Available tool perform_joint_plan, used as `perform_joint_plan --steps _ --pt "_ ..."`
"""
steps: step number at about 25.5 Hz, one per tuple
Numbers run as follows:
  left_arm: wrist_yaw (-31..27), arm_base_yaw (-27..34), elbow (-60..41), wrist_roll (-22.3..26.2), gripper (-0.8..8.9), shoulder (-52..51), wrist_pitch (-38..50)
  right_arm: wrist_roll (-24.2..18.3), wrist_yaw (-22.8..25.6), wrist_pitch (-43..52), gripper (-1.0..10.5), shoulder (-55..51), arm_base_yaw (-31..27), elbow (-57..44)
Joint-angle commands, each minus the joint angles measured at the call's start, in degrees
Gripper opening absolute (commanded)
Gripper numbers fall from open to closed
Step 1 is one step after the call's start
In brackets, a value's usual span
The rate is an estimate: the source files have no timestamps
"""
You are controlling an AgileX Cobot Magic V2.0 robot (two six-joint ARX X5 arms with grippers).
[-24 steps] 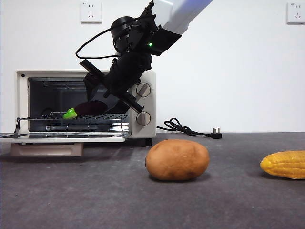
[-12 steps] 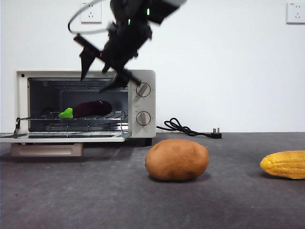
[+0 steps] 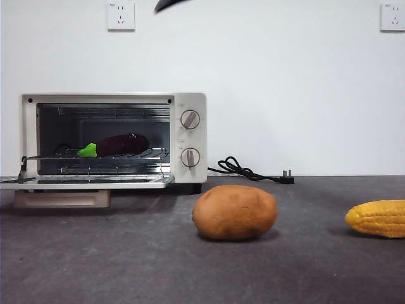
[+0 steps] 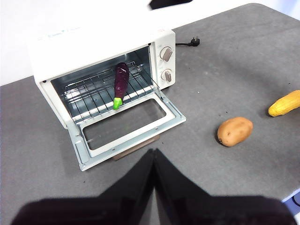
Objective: Take the eggplant from the table,put the eggplant in the oven
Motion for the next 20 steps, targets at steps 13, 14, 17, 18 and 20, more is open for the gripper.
perform_joint_plan --steps 13,14,17,18,20 --pt "-3.0 -0.3 -0.4 0.8 -0.06 0.1 0.2 -1.9 -6.4 -9.6 2.5 -2.9 -0.3 9.2" --pt "-3.5 -0.3 -0.4 1.0 -0.06 0.1 0.2 -1.9 -6.6 -9.7 2.5 -2.9 -0.3 9.2" --pt "-3.6 -0.3 -0.4 1.2 -0.06 0.1 0.2 -1.2 -6.7 -9.7 2.5 -3.0 -0.3 9.1" --pt "-3.7 -0.3 -0.4 1.3 -0.06 0.1 0.2 -0.8 -6.7 -9.7 2.5 -3.0 -0.3 9.1" --pt "-3.7 -0.4 -0.4 1.2 -0.06 0.1 0.3 -0.8 -6.6 -9.7 2.5 -3.4 -0.3 9.1"
